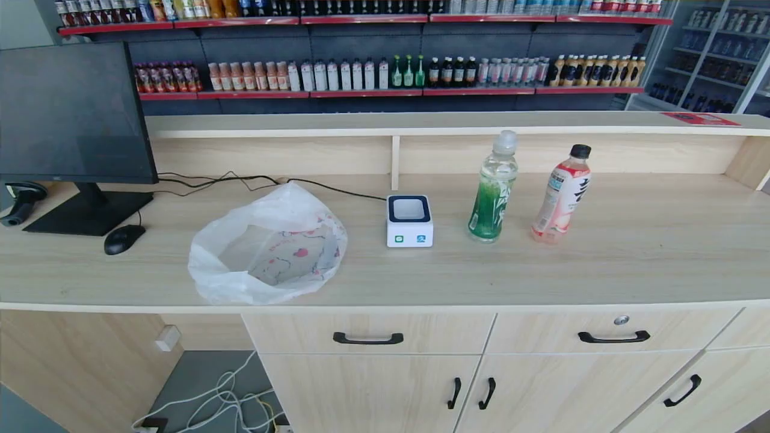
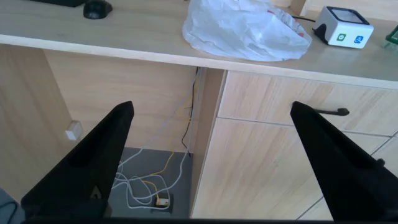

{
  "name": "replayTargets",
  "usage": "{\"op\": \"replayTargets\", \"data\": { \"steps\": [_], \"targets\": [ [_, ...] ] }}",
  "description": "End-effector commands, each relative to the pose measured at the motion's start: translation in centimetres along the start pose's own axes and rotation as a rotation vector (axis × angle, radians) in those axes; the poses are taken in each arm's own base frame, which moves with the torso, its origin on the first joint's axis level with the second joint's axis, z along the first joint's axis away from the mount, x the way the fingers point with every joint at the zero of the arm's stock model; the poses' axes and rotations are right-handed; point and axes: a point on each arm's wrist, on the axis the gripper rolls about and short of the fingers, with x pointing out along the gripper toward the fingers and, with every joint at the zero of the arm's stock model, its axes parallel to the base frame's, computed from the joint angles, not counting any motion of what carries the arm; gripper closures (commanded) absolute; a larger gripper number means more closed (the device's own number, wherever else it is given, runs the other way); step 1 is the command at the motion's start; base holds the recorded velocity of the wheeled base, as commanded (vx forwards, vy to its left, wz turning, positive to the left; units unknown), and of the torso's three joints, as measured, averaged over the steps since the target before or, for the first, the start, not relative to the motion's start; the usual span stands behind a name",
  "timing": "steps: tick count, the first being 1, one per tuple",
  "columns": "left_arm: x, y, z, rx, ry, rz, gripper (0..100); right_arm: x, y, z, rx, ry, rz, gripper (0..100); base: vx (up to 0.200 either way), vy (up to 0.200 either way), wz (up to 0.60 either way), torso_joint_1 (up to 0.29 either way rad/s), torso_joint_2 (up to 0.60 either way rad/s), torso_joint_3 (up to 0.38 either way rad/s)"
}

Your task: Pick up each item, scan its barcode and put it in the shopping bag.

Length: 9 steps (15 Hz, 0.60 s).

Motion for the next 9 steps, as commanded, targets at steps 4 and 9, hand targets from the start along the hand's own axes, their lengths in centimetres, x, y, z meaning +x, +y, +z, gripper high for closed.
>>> {"op": "replayTargets", "data": {
  "steps": [4,9],
  "targets": [
    [0.0,0.0,0.02,0.001,-0.003,0.001,0,0.0,0.0,0.0,-0.008,0.0,0.0,100,0.05,0.0,0.0,0.001,0.0,0.001],
    [0.0,0.0,0.01,0.003,-0.001,-0.001,0,0.0,0.0,0.02,-0.035,-0.002,0.0,100,0.0,0.0,0.0,0.0,0.0,0.0]
  ]
}}
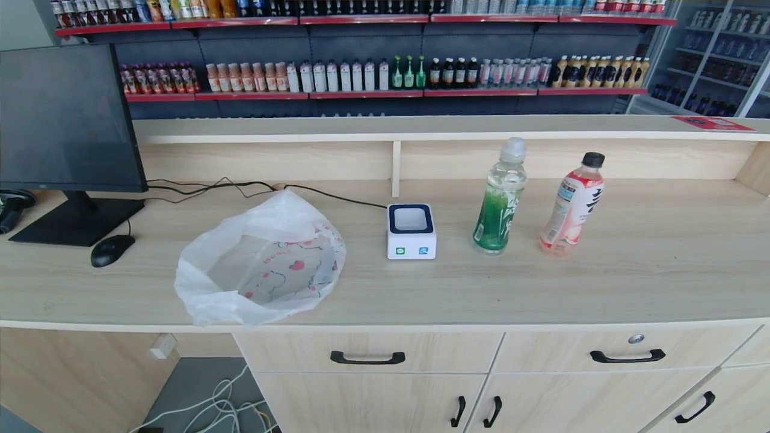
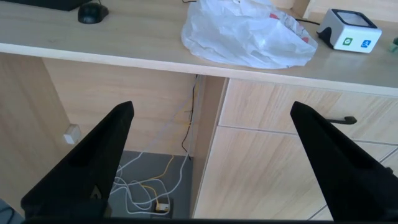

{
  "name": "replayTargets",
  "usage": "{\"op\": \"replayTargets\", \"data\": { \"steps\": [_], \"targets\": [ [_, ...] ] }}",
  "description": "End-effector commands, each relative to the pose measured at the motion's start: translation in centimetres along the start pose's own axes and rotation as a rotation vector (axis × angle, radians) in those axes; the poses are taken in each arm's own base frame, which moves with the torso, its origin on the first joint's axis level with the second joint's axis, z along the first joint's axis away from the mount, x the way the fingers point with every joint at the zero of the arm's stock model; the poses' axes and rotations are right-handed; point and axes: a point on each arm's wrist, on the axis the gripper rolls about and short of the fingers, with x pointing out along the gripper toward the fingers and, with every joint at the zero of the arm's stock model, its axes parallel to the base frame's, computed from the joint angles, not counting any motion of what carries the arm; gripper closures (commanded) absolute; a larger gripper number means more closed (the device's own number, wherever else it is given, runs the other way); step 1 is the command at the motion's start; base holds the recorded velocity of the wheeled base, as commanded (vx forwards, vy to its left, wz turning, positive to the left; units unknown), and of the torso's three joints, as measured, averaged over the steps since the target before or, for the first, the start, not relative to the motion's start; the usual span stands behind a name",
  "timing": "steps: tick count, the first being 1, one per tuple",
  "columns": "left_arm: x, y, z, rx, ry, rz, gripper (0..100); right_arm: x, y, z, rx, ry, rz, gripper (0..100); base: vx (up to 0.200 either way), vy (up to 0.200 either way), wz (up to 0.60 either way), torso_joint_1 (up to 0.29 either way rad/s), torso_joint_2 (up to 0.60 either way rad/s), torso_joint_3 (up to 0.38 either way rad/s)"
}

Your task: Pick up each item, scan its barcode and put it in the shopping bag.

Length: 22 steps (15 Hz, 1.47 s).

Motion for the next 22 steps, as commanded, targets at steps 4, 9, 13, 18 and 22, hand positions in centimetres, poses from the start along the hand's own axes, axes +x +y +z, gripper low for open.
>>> {"op": "replayTargets", "data": {
  "steps": [4,9,13,18,22],
  "targets": [
    [0.0,0.0,0.0,-0.005,-0.001,0.001,0,1.5,0.0,8.7,-0.016,-0.011,0.002,100,0.0,0.0,0.0,0.0,0.0,0.0],
    [0.0,0.0,0.0,-0.006,-0.002,0.001,0,11.0,0.3,14.4,0.015,-0.221,0.005,100,0.0,0.0,0.0,0.0,0.0,0.0],
    [0.0,0.0,0.0,-0.006,-0.002,0.001,0,18.0,0.9,15.2,0.006,-0.39,0.135,100,0.0,0.0,0.0,0.0,0.0,0.0],
    [0.0,0.0,0.0,-0.006,-0.004,0.0,0,22.7,1.2,14.1,0.044,-0.439,0.149,100,0.0,0.0,0.0,0.0,0.0,0.0],
    [0.0,0.0,0.0,-0.005,-0.004,0.0,0,22.4,1.8,12.4,0.004,-0.369,0.167,100,0.0,0.0,0.0,0.0,0.0,0.0]
  ]
}}
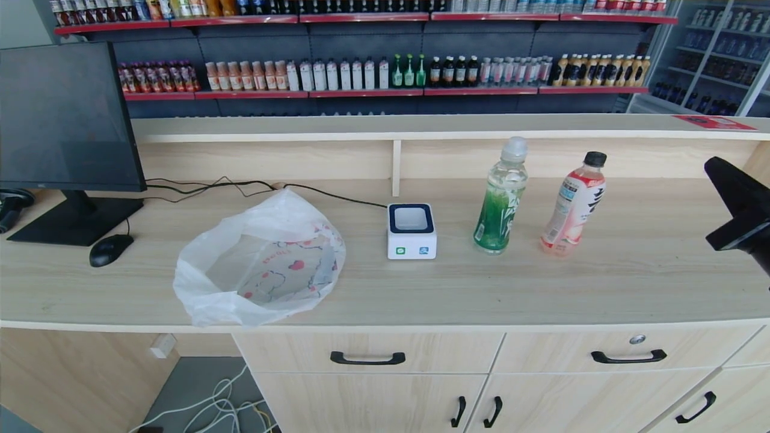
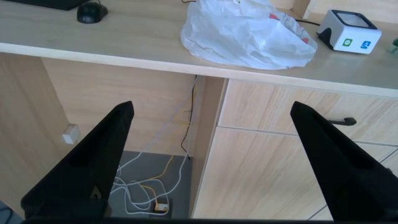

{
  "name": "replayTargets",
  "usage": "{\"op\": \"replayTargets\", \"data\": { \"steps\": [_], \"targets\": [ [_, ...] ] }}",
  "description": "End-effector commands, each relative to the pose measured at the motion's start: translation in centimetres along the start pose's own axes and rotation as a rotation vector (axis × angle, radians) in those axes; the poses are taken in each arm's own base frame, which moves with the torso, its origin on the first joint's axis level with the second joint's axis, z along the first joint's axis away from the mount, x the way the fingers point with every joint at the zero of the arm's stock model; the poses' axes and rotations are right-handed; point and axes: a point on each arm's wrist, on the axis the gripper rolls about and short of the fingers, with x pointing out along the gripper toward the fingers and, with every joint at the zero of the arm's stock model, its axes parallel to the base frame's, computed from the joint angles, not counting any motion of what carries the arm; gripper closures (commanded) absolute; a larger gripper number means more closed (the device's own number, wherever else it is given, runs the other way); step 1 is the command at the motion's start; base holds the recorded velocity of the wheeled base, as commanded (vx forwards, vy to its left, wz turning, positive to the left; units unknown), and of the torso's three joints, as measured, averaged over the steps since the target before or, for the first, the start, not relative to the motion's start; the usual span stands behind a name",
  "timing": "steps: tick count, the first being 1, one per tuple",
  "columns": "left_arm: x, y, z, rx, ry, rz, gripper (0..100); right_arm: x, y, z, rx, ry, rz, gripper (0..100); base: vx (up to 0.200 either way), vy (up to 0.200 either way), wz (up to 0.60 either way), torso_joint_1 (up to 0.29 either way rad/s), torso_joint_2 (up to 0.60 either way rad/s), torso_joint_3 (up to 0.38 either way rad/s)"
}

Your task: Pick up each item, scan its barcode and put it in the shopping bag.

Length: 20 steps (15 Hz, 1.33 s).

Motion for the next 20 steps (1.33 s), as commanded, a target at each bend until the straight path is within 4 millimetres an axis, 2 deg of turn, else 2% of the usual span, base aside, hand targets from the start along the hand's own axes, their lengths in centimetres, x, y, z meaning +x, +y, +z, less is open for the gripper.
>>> {"op": "replayTargets", "data": {
  "steps": [1,2,4,6,8,9,13,15,17,20],
  "targets": [
    [0.0,0.0,0.0,0.0,-0.002,0.0,0,0.2,0.9,-1.6,-0.008,0.066,0.034,100,0.0,0.0,0.0,0.0,0.0,0.0],
    [0.0,0.0,0.0,0.0,-0.002,0.0,0,0.3,1.4,-2.3,-0.004,0.093,0.025,100,0.0,0.0,0.0,0.0,0.0,0.0],
    [0.0,0.0,0.0,0.0,-0.002,0.0,0,1.2,3.6,-2.0,0.036,0.068,0.078,100,0.0,0.0,0.0,0.0,0.0,0.0],
    [0.0,0.0,0.0,0.002,-0.002,0.0,0,0.2,6.0,-2.8,0.068,0.117,0.174,100,0.0,0.0,0.0,0.0,0.0,0.0],
    [0.0,0.0,0.0,0.002,-0.002,0.0,0,0.2,6.8,-3.2,0.077,0.134,0.196,100,0.0,0.0,0.0,0.0,0.0,0.0],
    [0.0,0.0,0.0,0.0,-0.002,0.0,0,0.0,6.8,-3.4,0.077,0.149,0.197,0,0.0,0.0,0.0,0.0,0.0,0.0],
    [0.0,0.0,0.0,0.002,-0.002,0.0,0,0.8,7.1,-4.3,0.107,0.172,0.201,0,0.0,0.0,0.0,0.0,0.0,0.0],
    [0.0,0.0,0.0,0.002,-0.002,0.0,0,1.2,7.3,-5.4,0.103,0.207,0.197,0,0.0,0.0,0.0,0.0,0.0,0.0],
    [0.0,0.0,0.0,0.002,-0.002,0.0,0,3.3,7.8,-6.3,0.106,0.195,0.196,0,0.0,0.0,0.0,0.0,0.0,0.0],
    [0.0,0.0,0.0,0.002,-0.002,0.0,0,4.7,8.3,-7.8,0.111,0.214,0.196,0,0.0,0.0,0.0,0.0,0.0,0.0]
  ]
}}
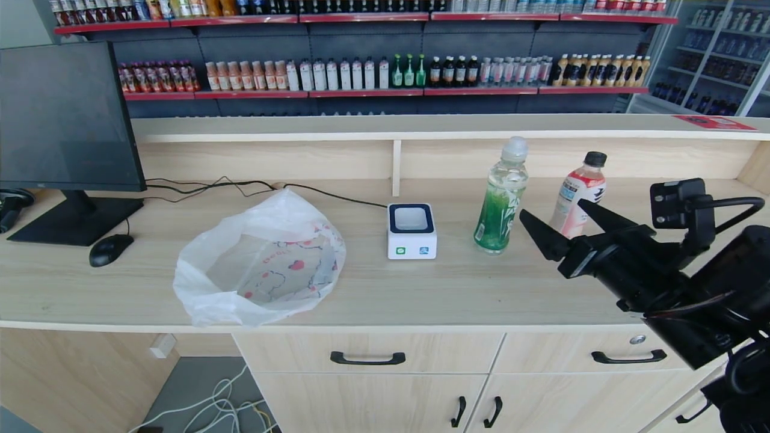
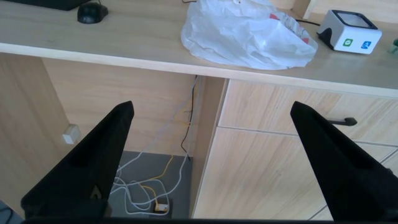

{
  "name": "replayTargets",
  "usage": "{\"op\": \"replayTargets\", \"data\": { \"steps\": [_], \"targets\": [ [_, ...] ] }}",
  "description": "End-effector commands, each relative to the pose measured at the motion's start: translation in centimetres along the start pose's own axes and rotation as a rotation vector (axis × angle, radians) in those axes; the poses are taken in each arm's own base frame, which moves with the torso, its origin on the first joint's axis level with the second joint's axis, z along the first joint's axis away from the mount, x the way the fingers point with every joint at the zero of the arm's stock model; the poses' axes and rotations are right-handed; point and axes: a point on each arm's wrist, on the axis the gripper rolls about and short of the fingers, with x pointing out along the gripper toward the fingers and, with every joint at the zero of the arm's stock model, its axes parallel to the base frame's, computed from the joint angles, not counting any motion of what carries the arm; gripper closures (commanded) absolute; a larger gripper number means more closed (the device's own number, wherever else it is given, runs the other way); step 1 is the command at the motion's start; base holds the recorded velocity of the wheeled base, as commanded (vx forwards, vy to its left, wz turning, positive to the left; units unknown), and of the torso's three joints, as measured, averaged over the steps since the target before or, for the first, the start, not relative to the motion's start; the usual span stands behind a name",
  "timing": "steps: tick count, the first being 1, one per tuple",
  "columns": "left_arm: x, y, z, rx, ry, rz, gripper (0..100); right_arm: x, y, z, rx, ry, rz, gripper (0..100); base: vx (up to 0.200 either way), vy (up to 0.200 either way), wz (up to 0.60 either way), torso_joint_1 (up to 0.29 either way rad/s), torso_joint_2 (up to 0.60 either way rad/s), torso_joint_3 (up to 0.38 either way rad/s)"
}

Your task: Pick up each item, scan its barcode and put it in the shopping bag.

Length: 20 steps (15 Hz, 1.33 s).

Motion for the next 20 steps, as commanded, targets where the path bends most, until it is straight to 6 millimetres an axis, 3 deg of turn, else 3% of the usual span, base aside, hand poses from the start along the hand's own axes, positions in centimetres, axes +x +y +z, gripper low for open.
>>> {"op": "replayTargets", "data": {
  "steps": [1,10,20],
  "targets": [
    [0.0,0.0,0.0,-0.001,-0.001,0.0,0,1.8,0.0,-1.5,0.001,0.023,-0.001,0,0.0,0.0,0.0,0.0,0.0,0.0],
    [0.0,0.0,0.0,0.002,-0.001,0.0,0,4.6,0.0,-4.4,0.003,0.063,-0.007,0,0.0,0.0,0.0,0.0,0.0,0.0],
    [0.0,0.0,0.0,0.005,-0.001,-0.001,0,9.6,-1.2,-7.5,-0.033,0.023,-0.131,0,0.0,0.0,0.0,0.0,0.0,0.0]
  ]
}}
